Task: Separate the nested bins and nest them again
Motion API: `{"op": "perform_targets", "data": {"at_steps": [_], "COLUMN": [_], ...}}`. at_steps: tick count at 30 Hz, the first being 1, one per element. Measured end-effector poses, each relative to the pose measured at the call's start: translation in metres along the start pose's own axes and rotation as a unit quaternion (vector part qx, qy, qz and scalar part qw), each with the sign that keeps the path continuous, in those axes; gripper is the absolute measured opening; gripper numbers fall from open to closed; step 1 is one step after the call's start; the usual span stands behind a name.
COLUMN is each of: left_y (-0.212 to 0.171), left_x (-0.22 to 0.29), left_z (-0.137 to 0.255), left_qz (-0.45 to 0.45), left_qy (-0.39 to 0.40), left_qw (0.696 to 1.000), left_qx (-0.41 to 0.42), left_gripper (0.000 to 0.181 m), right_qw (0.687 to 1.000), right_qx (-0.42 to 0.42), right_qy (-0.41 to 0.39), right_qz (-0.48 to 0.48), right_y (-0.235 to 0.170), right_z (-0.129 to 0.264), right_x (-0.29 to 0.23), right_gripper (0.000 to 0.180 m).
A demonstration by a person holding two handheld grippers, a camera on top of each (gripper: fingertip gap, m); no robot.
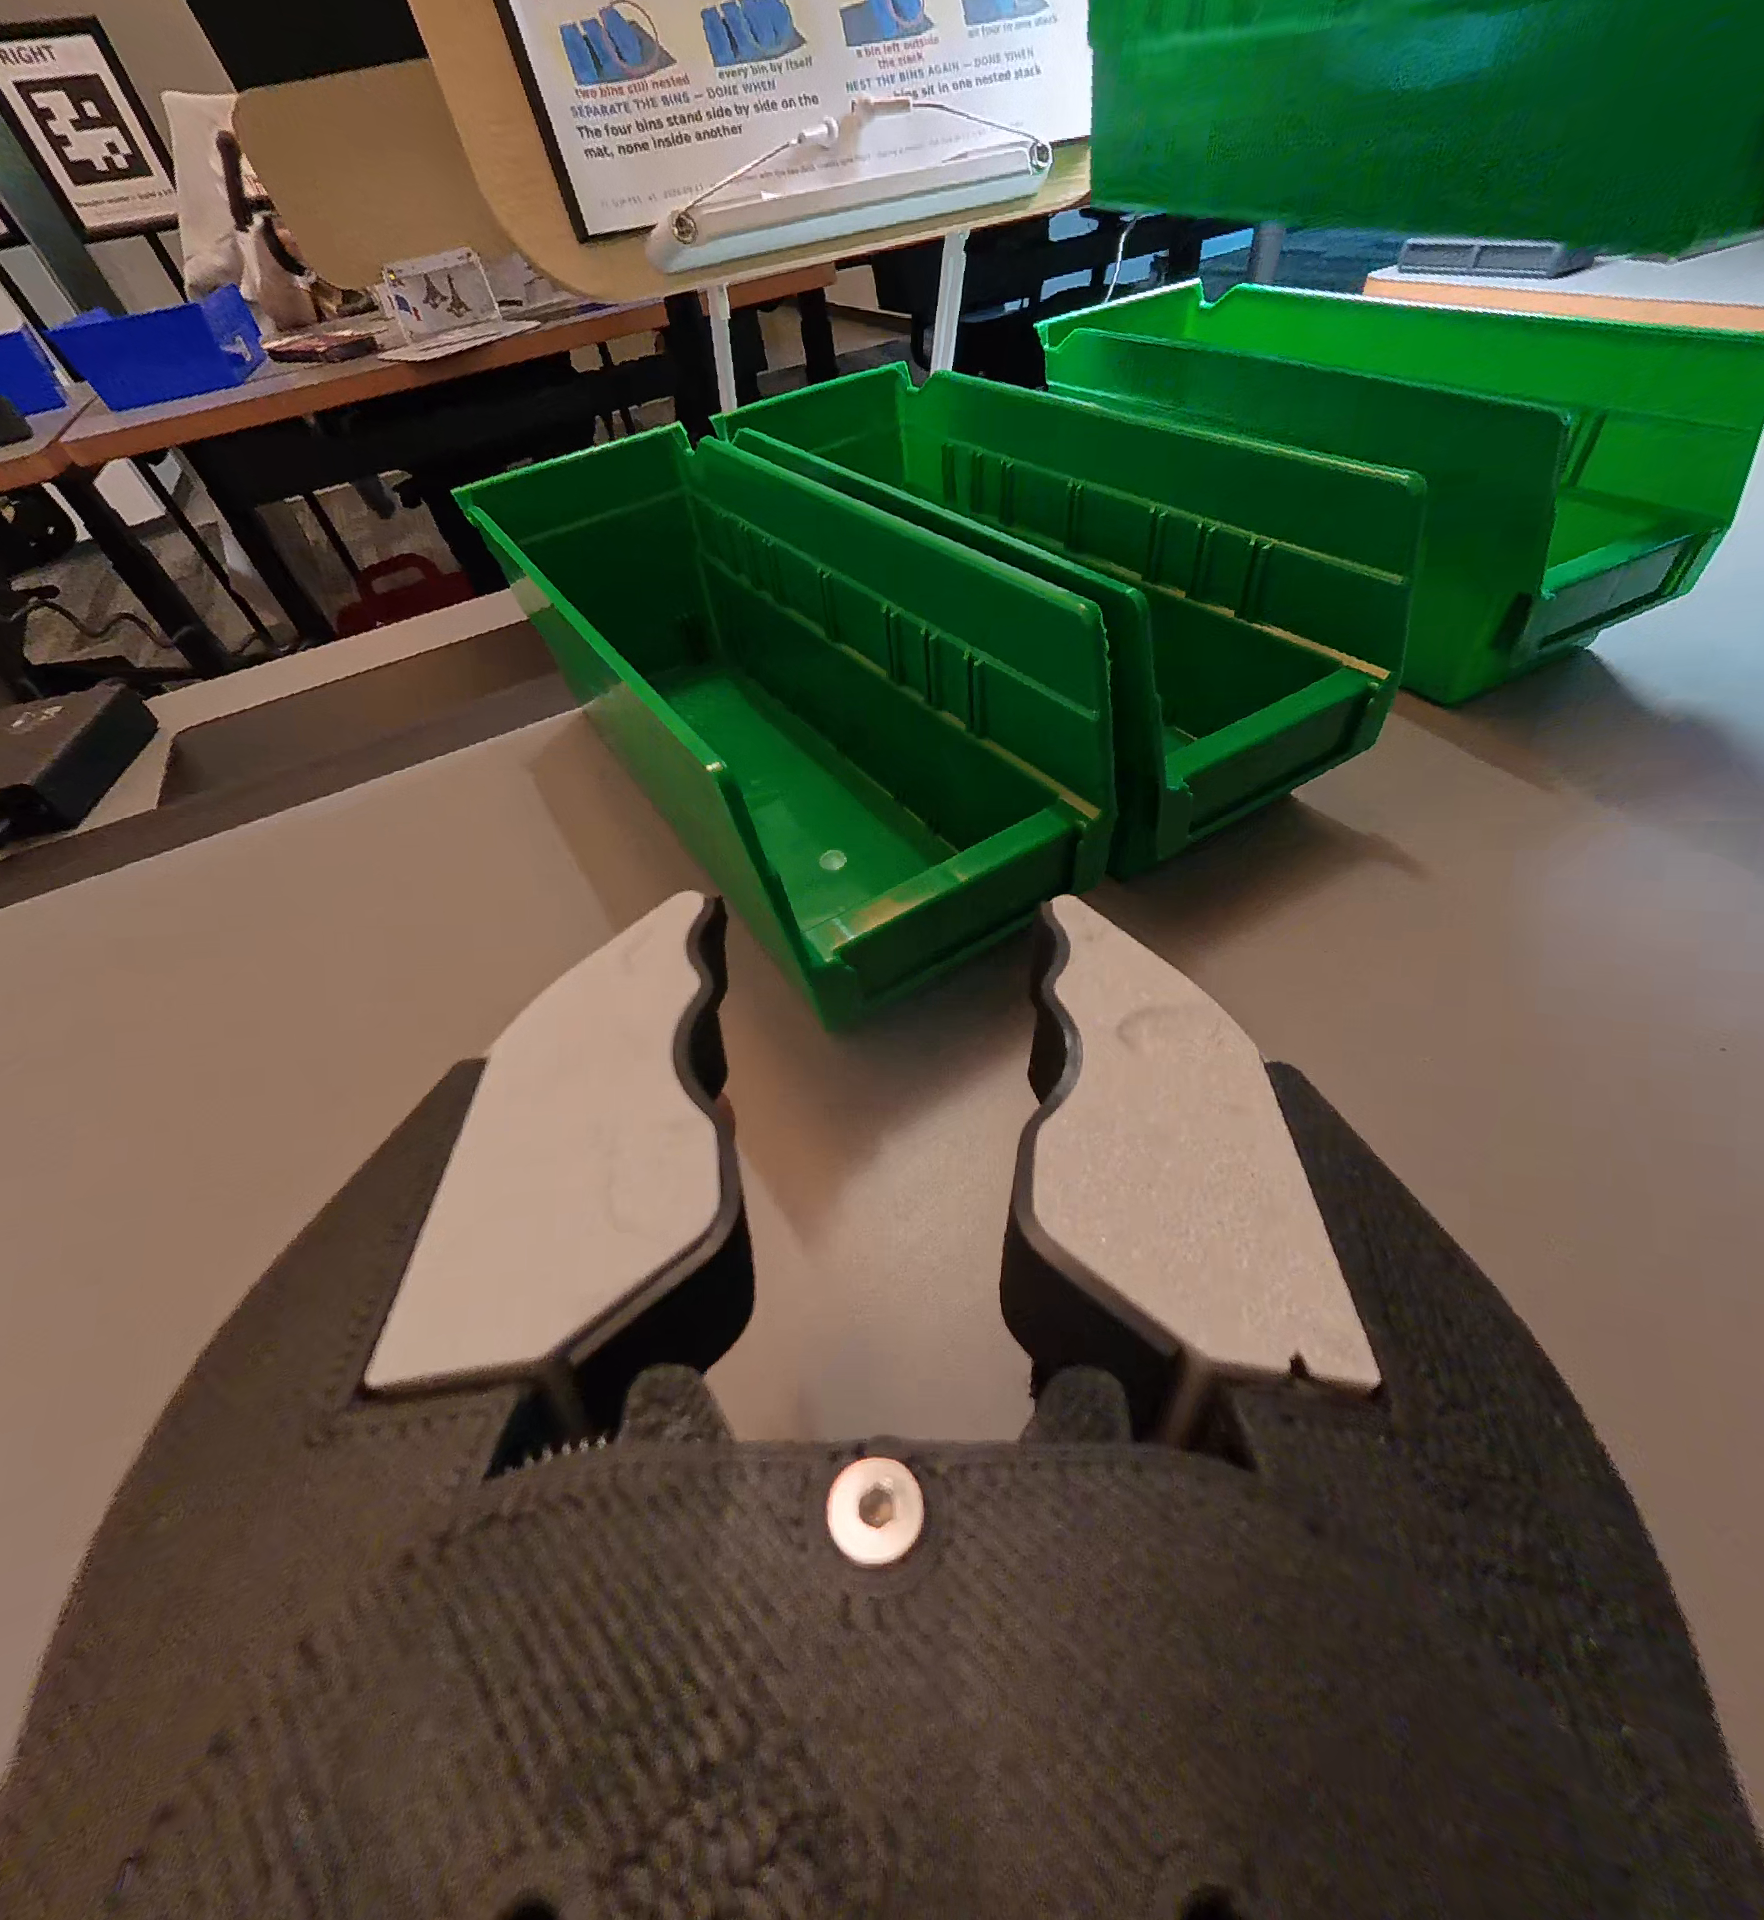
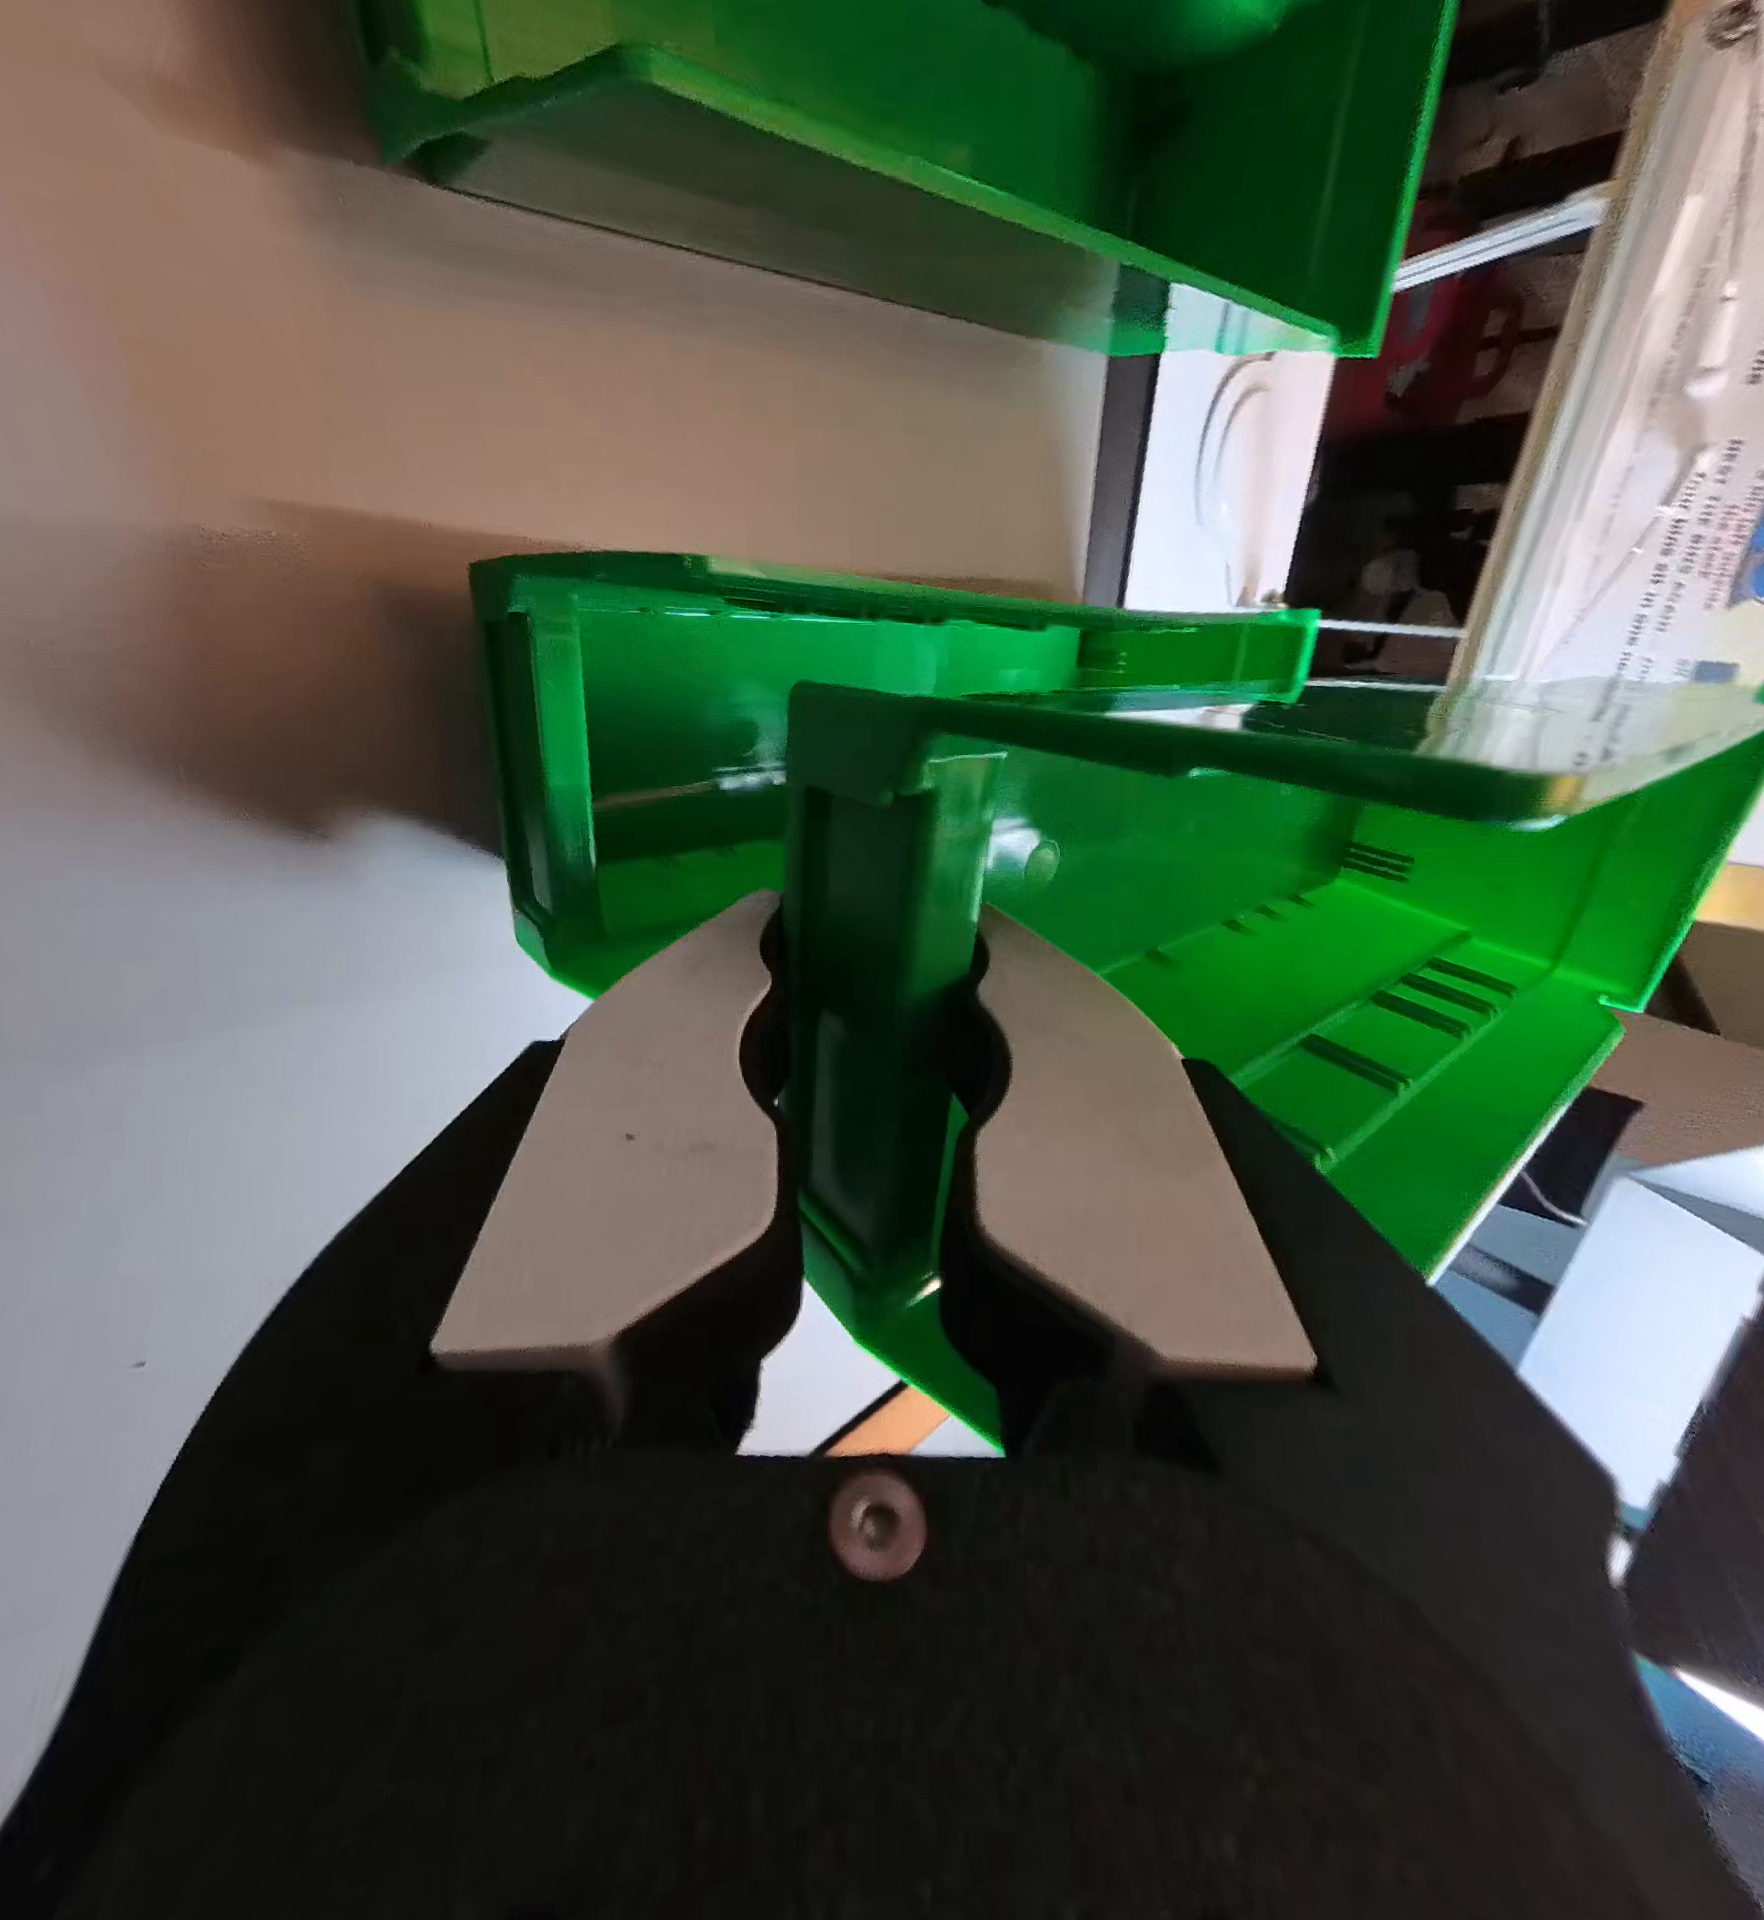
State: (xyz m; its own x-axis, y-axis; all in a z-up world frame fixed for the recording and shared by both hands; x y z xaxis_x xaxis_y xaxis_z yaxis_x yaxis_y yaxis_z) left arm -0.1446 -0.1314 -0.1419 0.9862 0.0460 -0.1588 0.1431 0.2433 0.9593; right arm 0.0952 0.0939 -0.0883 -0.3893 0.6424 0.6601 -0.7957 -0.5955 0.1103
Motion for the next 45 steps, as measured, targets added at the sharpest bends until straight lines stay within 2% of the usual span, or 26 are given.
{"op": "perform_targets", "data": {"at_steps": [9, 18, 20, 25, 28, 32, 36, 39, 45], "left_y": [0.000, 0.001, 0.001, 0.001, 0.001, 0.002, 0.000, 0.000, 0.000], "left_x": [0.001, 0.002, 0.002, 0.002, 0.003, 0.006, 0.014, 0.025, 0.041], "left_z": [0.000, 0.000, 0.000, 0.001, 0.001, 0.000, -0.003, -0.007, -0.030], "left_qz": [-0.001, 0.000, 0.001, 0.001, 0.000, -0.008, -0.025, -0.061, -0.204], "left_qy": [-0.002, -0.004, -0.005, -0.005, -0.006, -0.008, -0.021, -0.044, -0.065], "left_qw": [1.000, 1.000, 1.000, 1.000, 1.000, 1.000, 0.999, 0.997, 0.974], "left_qx": [0.001, 0.001, 0.001, 0.002, 0.002, 0.003, -0.004, -0.012, -0.068], "left_gripper": [0.056, 0.056, 0.056, 0.056, 0.056, 0.056, 0.055, 0.047, 0.046], "right_qw": [0.999, 0.999, 0.999, 0.999, 0.994, 0.967, 0.913, 0.884, 0.858], "right_qx": [-0.002, 0.008, 0.009, 0.034, 0.085, 0.187, 0.275, 0.296, 0.302], "right_qy": [0.050, 0.045, 0.036, 0.032, 0.010, -0.019, -0.051, -0.069, -0.073], "right_qz": [0.011, 0.002, -0.002, -0.024, -0.064, -0.172, -0.298, -0.355, -0.409], "right_y": [0.002, 0.001, 0.001, 0.008, 0.014, 0.015, 0.000, -0.020, -0.044], "right_z": [-0.033, -0.054, -0.057, -0.037, -0.012, 0.025, 0.057, 0.065, 0.067], "right_x": [-0.032, -0.041, -0.042, -0.047, -0.046, -0.049, -0.060, -0.079, -0.117], "right_gripper": [0.028, 0.029, 0.036, 0.059, 0.061, 0.062, 0.064, 0.066, 0.065]}}
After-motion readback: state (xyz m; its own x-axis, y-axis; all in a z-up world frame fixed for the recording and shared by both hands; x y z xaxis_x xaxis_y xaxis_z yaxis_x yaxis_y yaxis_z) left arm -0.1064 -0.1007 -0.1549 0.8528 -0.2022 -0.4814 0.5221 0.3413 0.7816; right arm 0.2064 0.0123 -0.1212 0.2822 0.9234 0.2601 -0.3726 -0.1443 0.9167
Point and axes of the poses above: each gripper's, where its closed fingertips meet, z back along the fingers, y out of its top, x = y × z across the jaws, the point moved 1 cm from there along z, back along the fingers, and after that the axes turned 2 degrees about -z, right-handed, at the moved point
